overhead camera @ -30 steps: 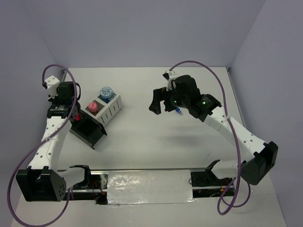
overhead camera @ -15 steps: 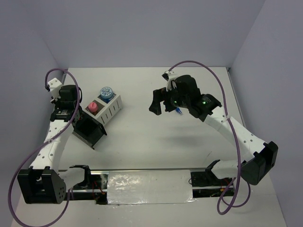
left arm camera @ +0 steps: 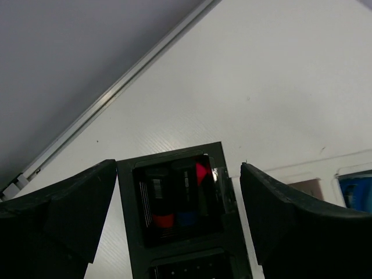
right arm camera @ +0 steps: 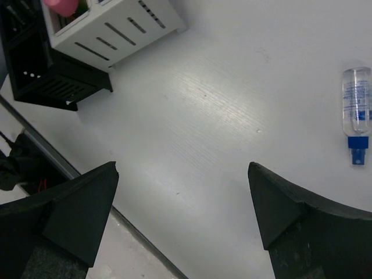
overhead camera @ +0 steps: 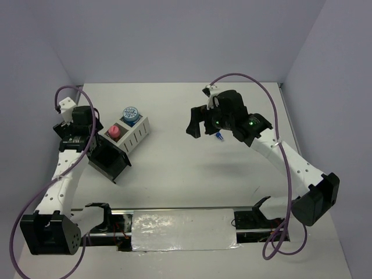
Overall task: Sort the stationery into containers
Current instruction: Place the pen in the storage box, then pick up the stationery from the center of the board.
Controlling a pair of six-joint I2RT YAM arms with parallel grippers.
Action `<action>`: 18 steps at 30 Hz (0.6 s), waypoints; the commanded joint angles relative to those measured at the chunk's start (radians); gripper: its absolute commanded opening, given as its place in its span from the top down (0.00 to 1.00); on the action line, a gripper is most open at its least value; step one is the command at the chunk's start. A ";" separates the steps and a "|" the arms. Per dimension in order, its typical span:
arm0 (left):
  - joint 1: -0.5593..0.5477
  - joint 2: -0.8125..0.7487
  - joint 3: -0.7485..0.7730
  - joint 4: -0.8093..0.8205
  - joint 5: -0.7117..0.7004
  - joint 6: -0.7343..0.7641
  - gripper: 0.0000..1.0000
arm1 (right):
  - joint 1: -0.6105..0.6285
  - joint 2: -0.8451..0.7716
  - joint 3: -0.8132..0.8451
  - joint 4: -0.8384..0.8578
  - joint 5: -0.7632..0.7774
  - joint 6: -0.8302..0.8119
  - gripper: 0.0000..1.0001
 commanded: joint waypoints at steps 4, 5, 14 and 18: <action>0.004 -0.024 0.243 -0.163 0.113 -0.021 0.01 | -0.086 0.134 0.021 -0.031 0.037 -0.044 0.00; 0.004 -0.023 0.286 -0.188 0.194 -0.002 0.01 | -0.089 0.185 0.032 -0.054 0.062 -0.067 0.00; 0.003 -0.064 0.389 -0.367 0.440 0.037 0.01 | -0.201 0.495 0.222 -0.154 0.209 -0.140 0.06; -0.010 -0.090 0.371 -0.400 0.526 0.052 0.01 | -0.247 0.567 0.241 -0.117 0.229 -0.176 0.09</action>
